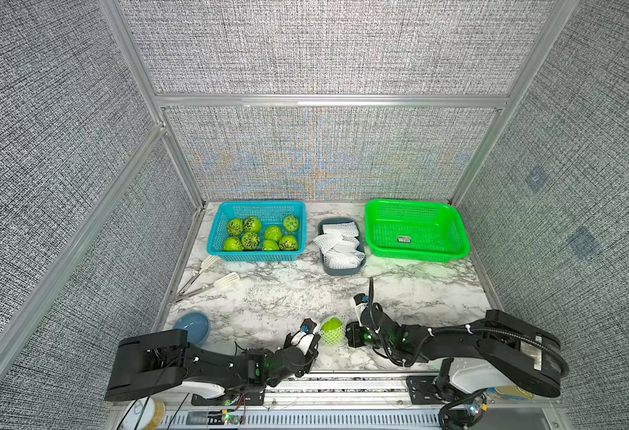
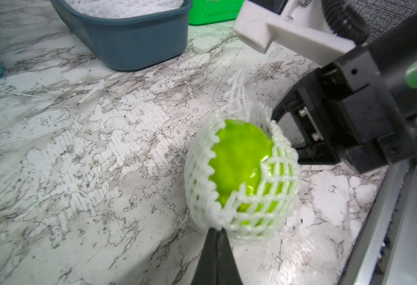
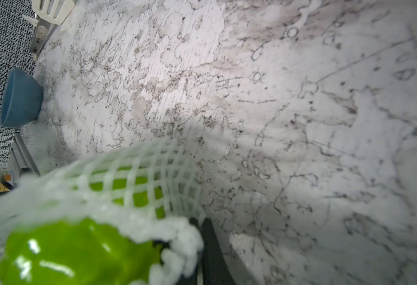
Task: Sleeve custard apples in foam nets
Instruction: Put on the foam net on the custard apple.
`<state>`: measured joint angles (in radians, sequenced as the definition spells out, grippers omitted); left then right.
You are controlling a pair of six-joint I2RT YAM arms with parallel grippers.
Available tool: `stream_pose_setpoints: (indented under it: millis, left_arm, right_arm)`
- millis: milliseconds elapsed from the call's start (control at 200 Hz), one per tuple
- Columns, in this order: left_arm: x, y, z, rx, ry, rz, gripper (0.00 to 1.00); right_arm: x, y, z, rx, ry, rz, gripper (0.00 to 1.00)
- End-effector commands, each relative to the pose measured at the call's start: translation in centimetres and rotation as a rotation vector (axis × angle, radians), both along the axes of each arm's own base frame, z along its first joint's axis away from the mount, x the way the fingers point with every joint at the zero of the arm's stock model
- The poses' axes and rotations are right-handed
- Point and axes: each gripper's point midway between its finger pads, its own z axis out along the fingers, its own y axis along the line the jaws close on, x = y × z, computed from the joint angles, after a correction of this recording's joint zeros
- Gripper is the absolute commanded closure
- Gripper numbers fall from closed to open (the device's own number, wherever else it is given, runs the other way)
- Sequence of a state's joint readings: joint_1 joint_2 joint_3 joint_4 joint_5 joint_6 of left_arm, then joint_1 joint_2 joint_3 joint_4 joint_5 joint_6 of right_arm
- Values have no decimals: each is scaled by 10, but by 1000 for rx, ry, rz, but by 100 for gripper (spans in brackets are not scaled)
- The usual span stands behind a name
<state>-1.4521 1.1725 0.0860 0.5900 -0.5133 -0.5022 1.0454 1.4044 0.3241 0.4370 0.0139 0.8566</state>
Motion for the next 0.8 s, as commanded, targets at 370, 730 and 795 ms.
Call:
stream_pose_setpoints:
  millis: [370,730,795]
  left_arm:
    - [5,5,-10,64,10,49,100]
    - [14,14,-1,61,-23,107,100]
    - [15,16,1,61,-32,118,100]
  right_arm:
    - [0,0,-6,-24,-15,13,90]
    - [10,-4,12,-85,-74,7,75]
    - [12,-6,15,-98,-88,0,72]
